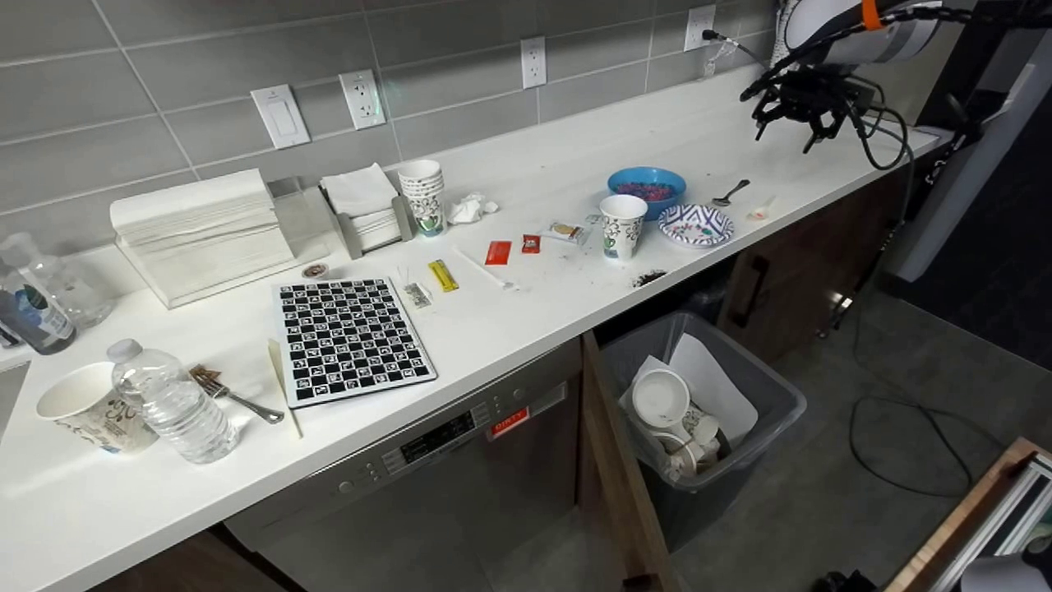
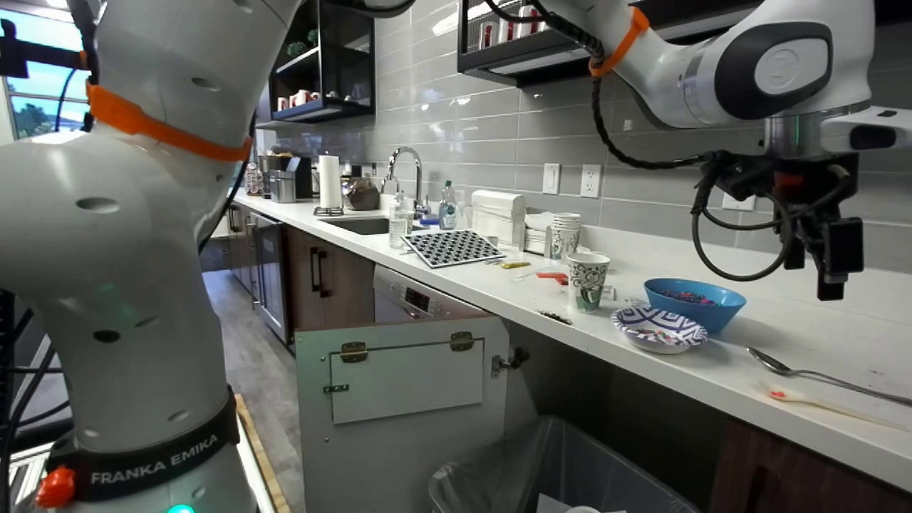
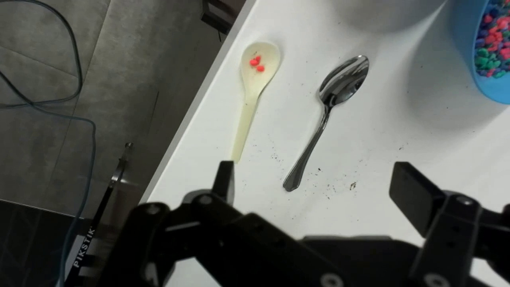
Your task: Use the white spoon to transfer some contents from the blue bowl into the white bowl
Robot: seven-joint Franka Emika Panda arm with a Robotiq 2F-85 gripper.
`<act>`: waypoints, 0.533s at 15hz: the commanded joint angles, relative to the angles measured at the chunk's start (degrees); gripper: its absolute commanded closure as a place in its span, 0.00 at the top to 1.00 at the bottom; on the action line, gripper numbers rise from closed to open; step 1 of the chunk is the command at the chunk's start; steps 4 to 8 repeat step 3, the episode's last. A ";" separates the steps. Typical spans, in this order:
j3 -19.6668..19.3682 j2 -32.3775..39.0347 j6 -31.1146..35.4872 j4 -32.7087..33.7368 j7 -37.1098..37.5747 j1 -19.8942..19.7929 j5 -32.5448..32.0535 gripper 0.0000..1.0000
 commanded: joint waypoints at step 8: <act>-0.58 -0.54 -0.15 -0.64 -0.45 0.41 0.22 1.00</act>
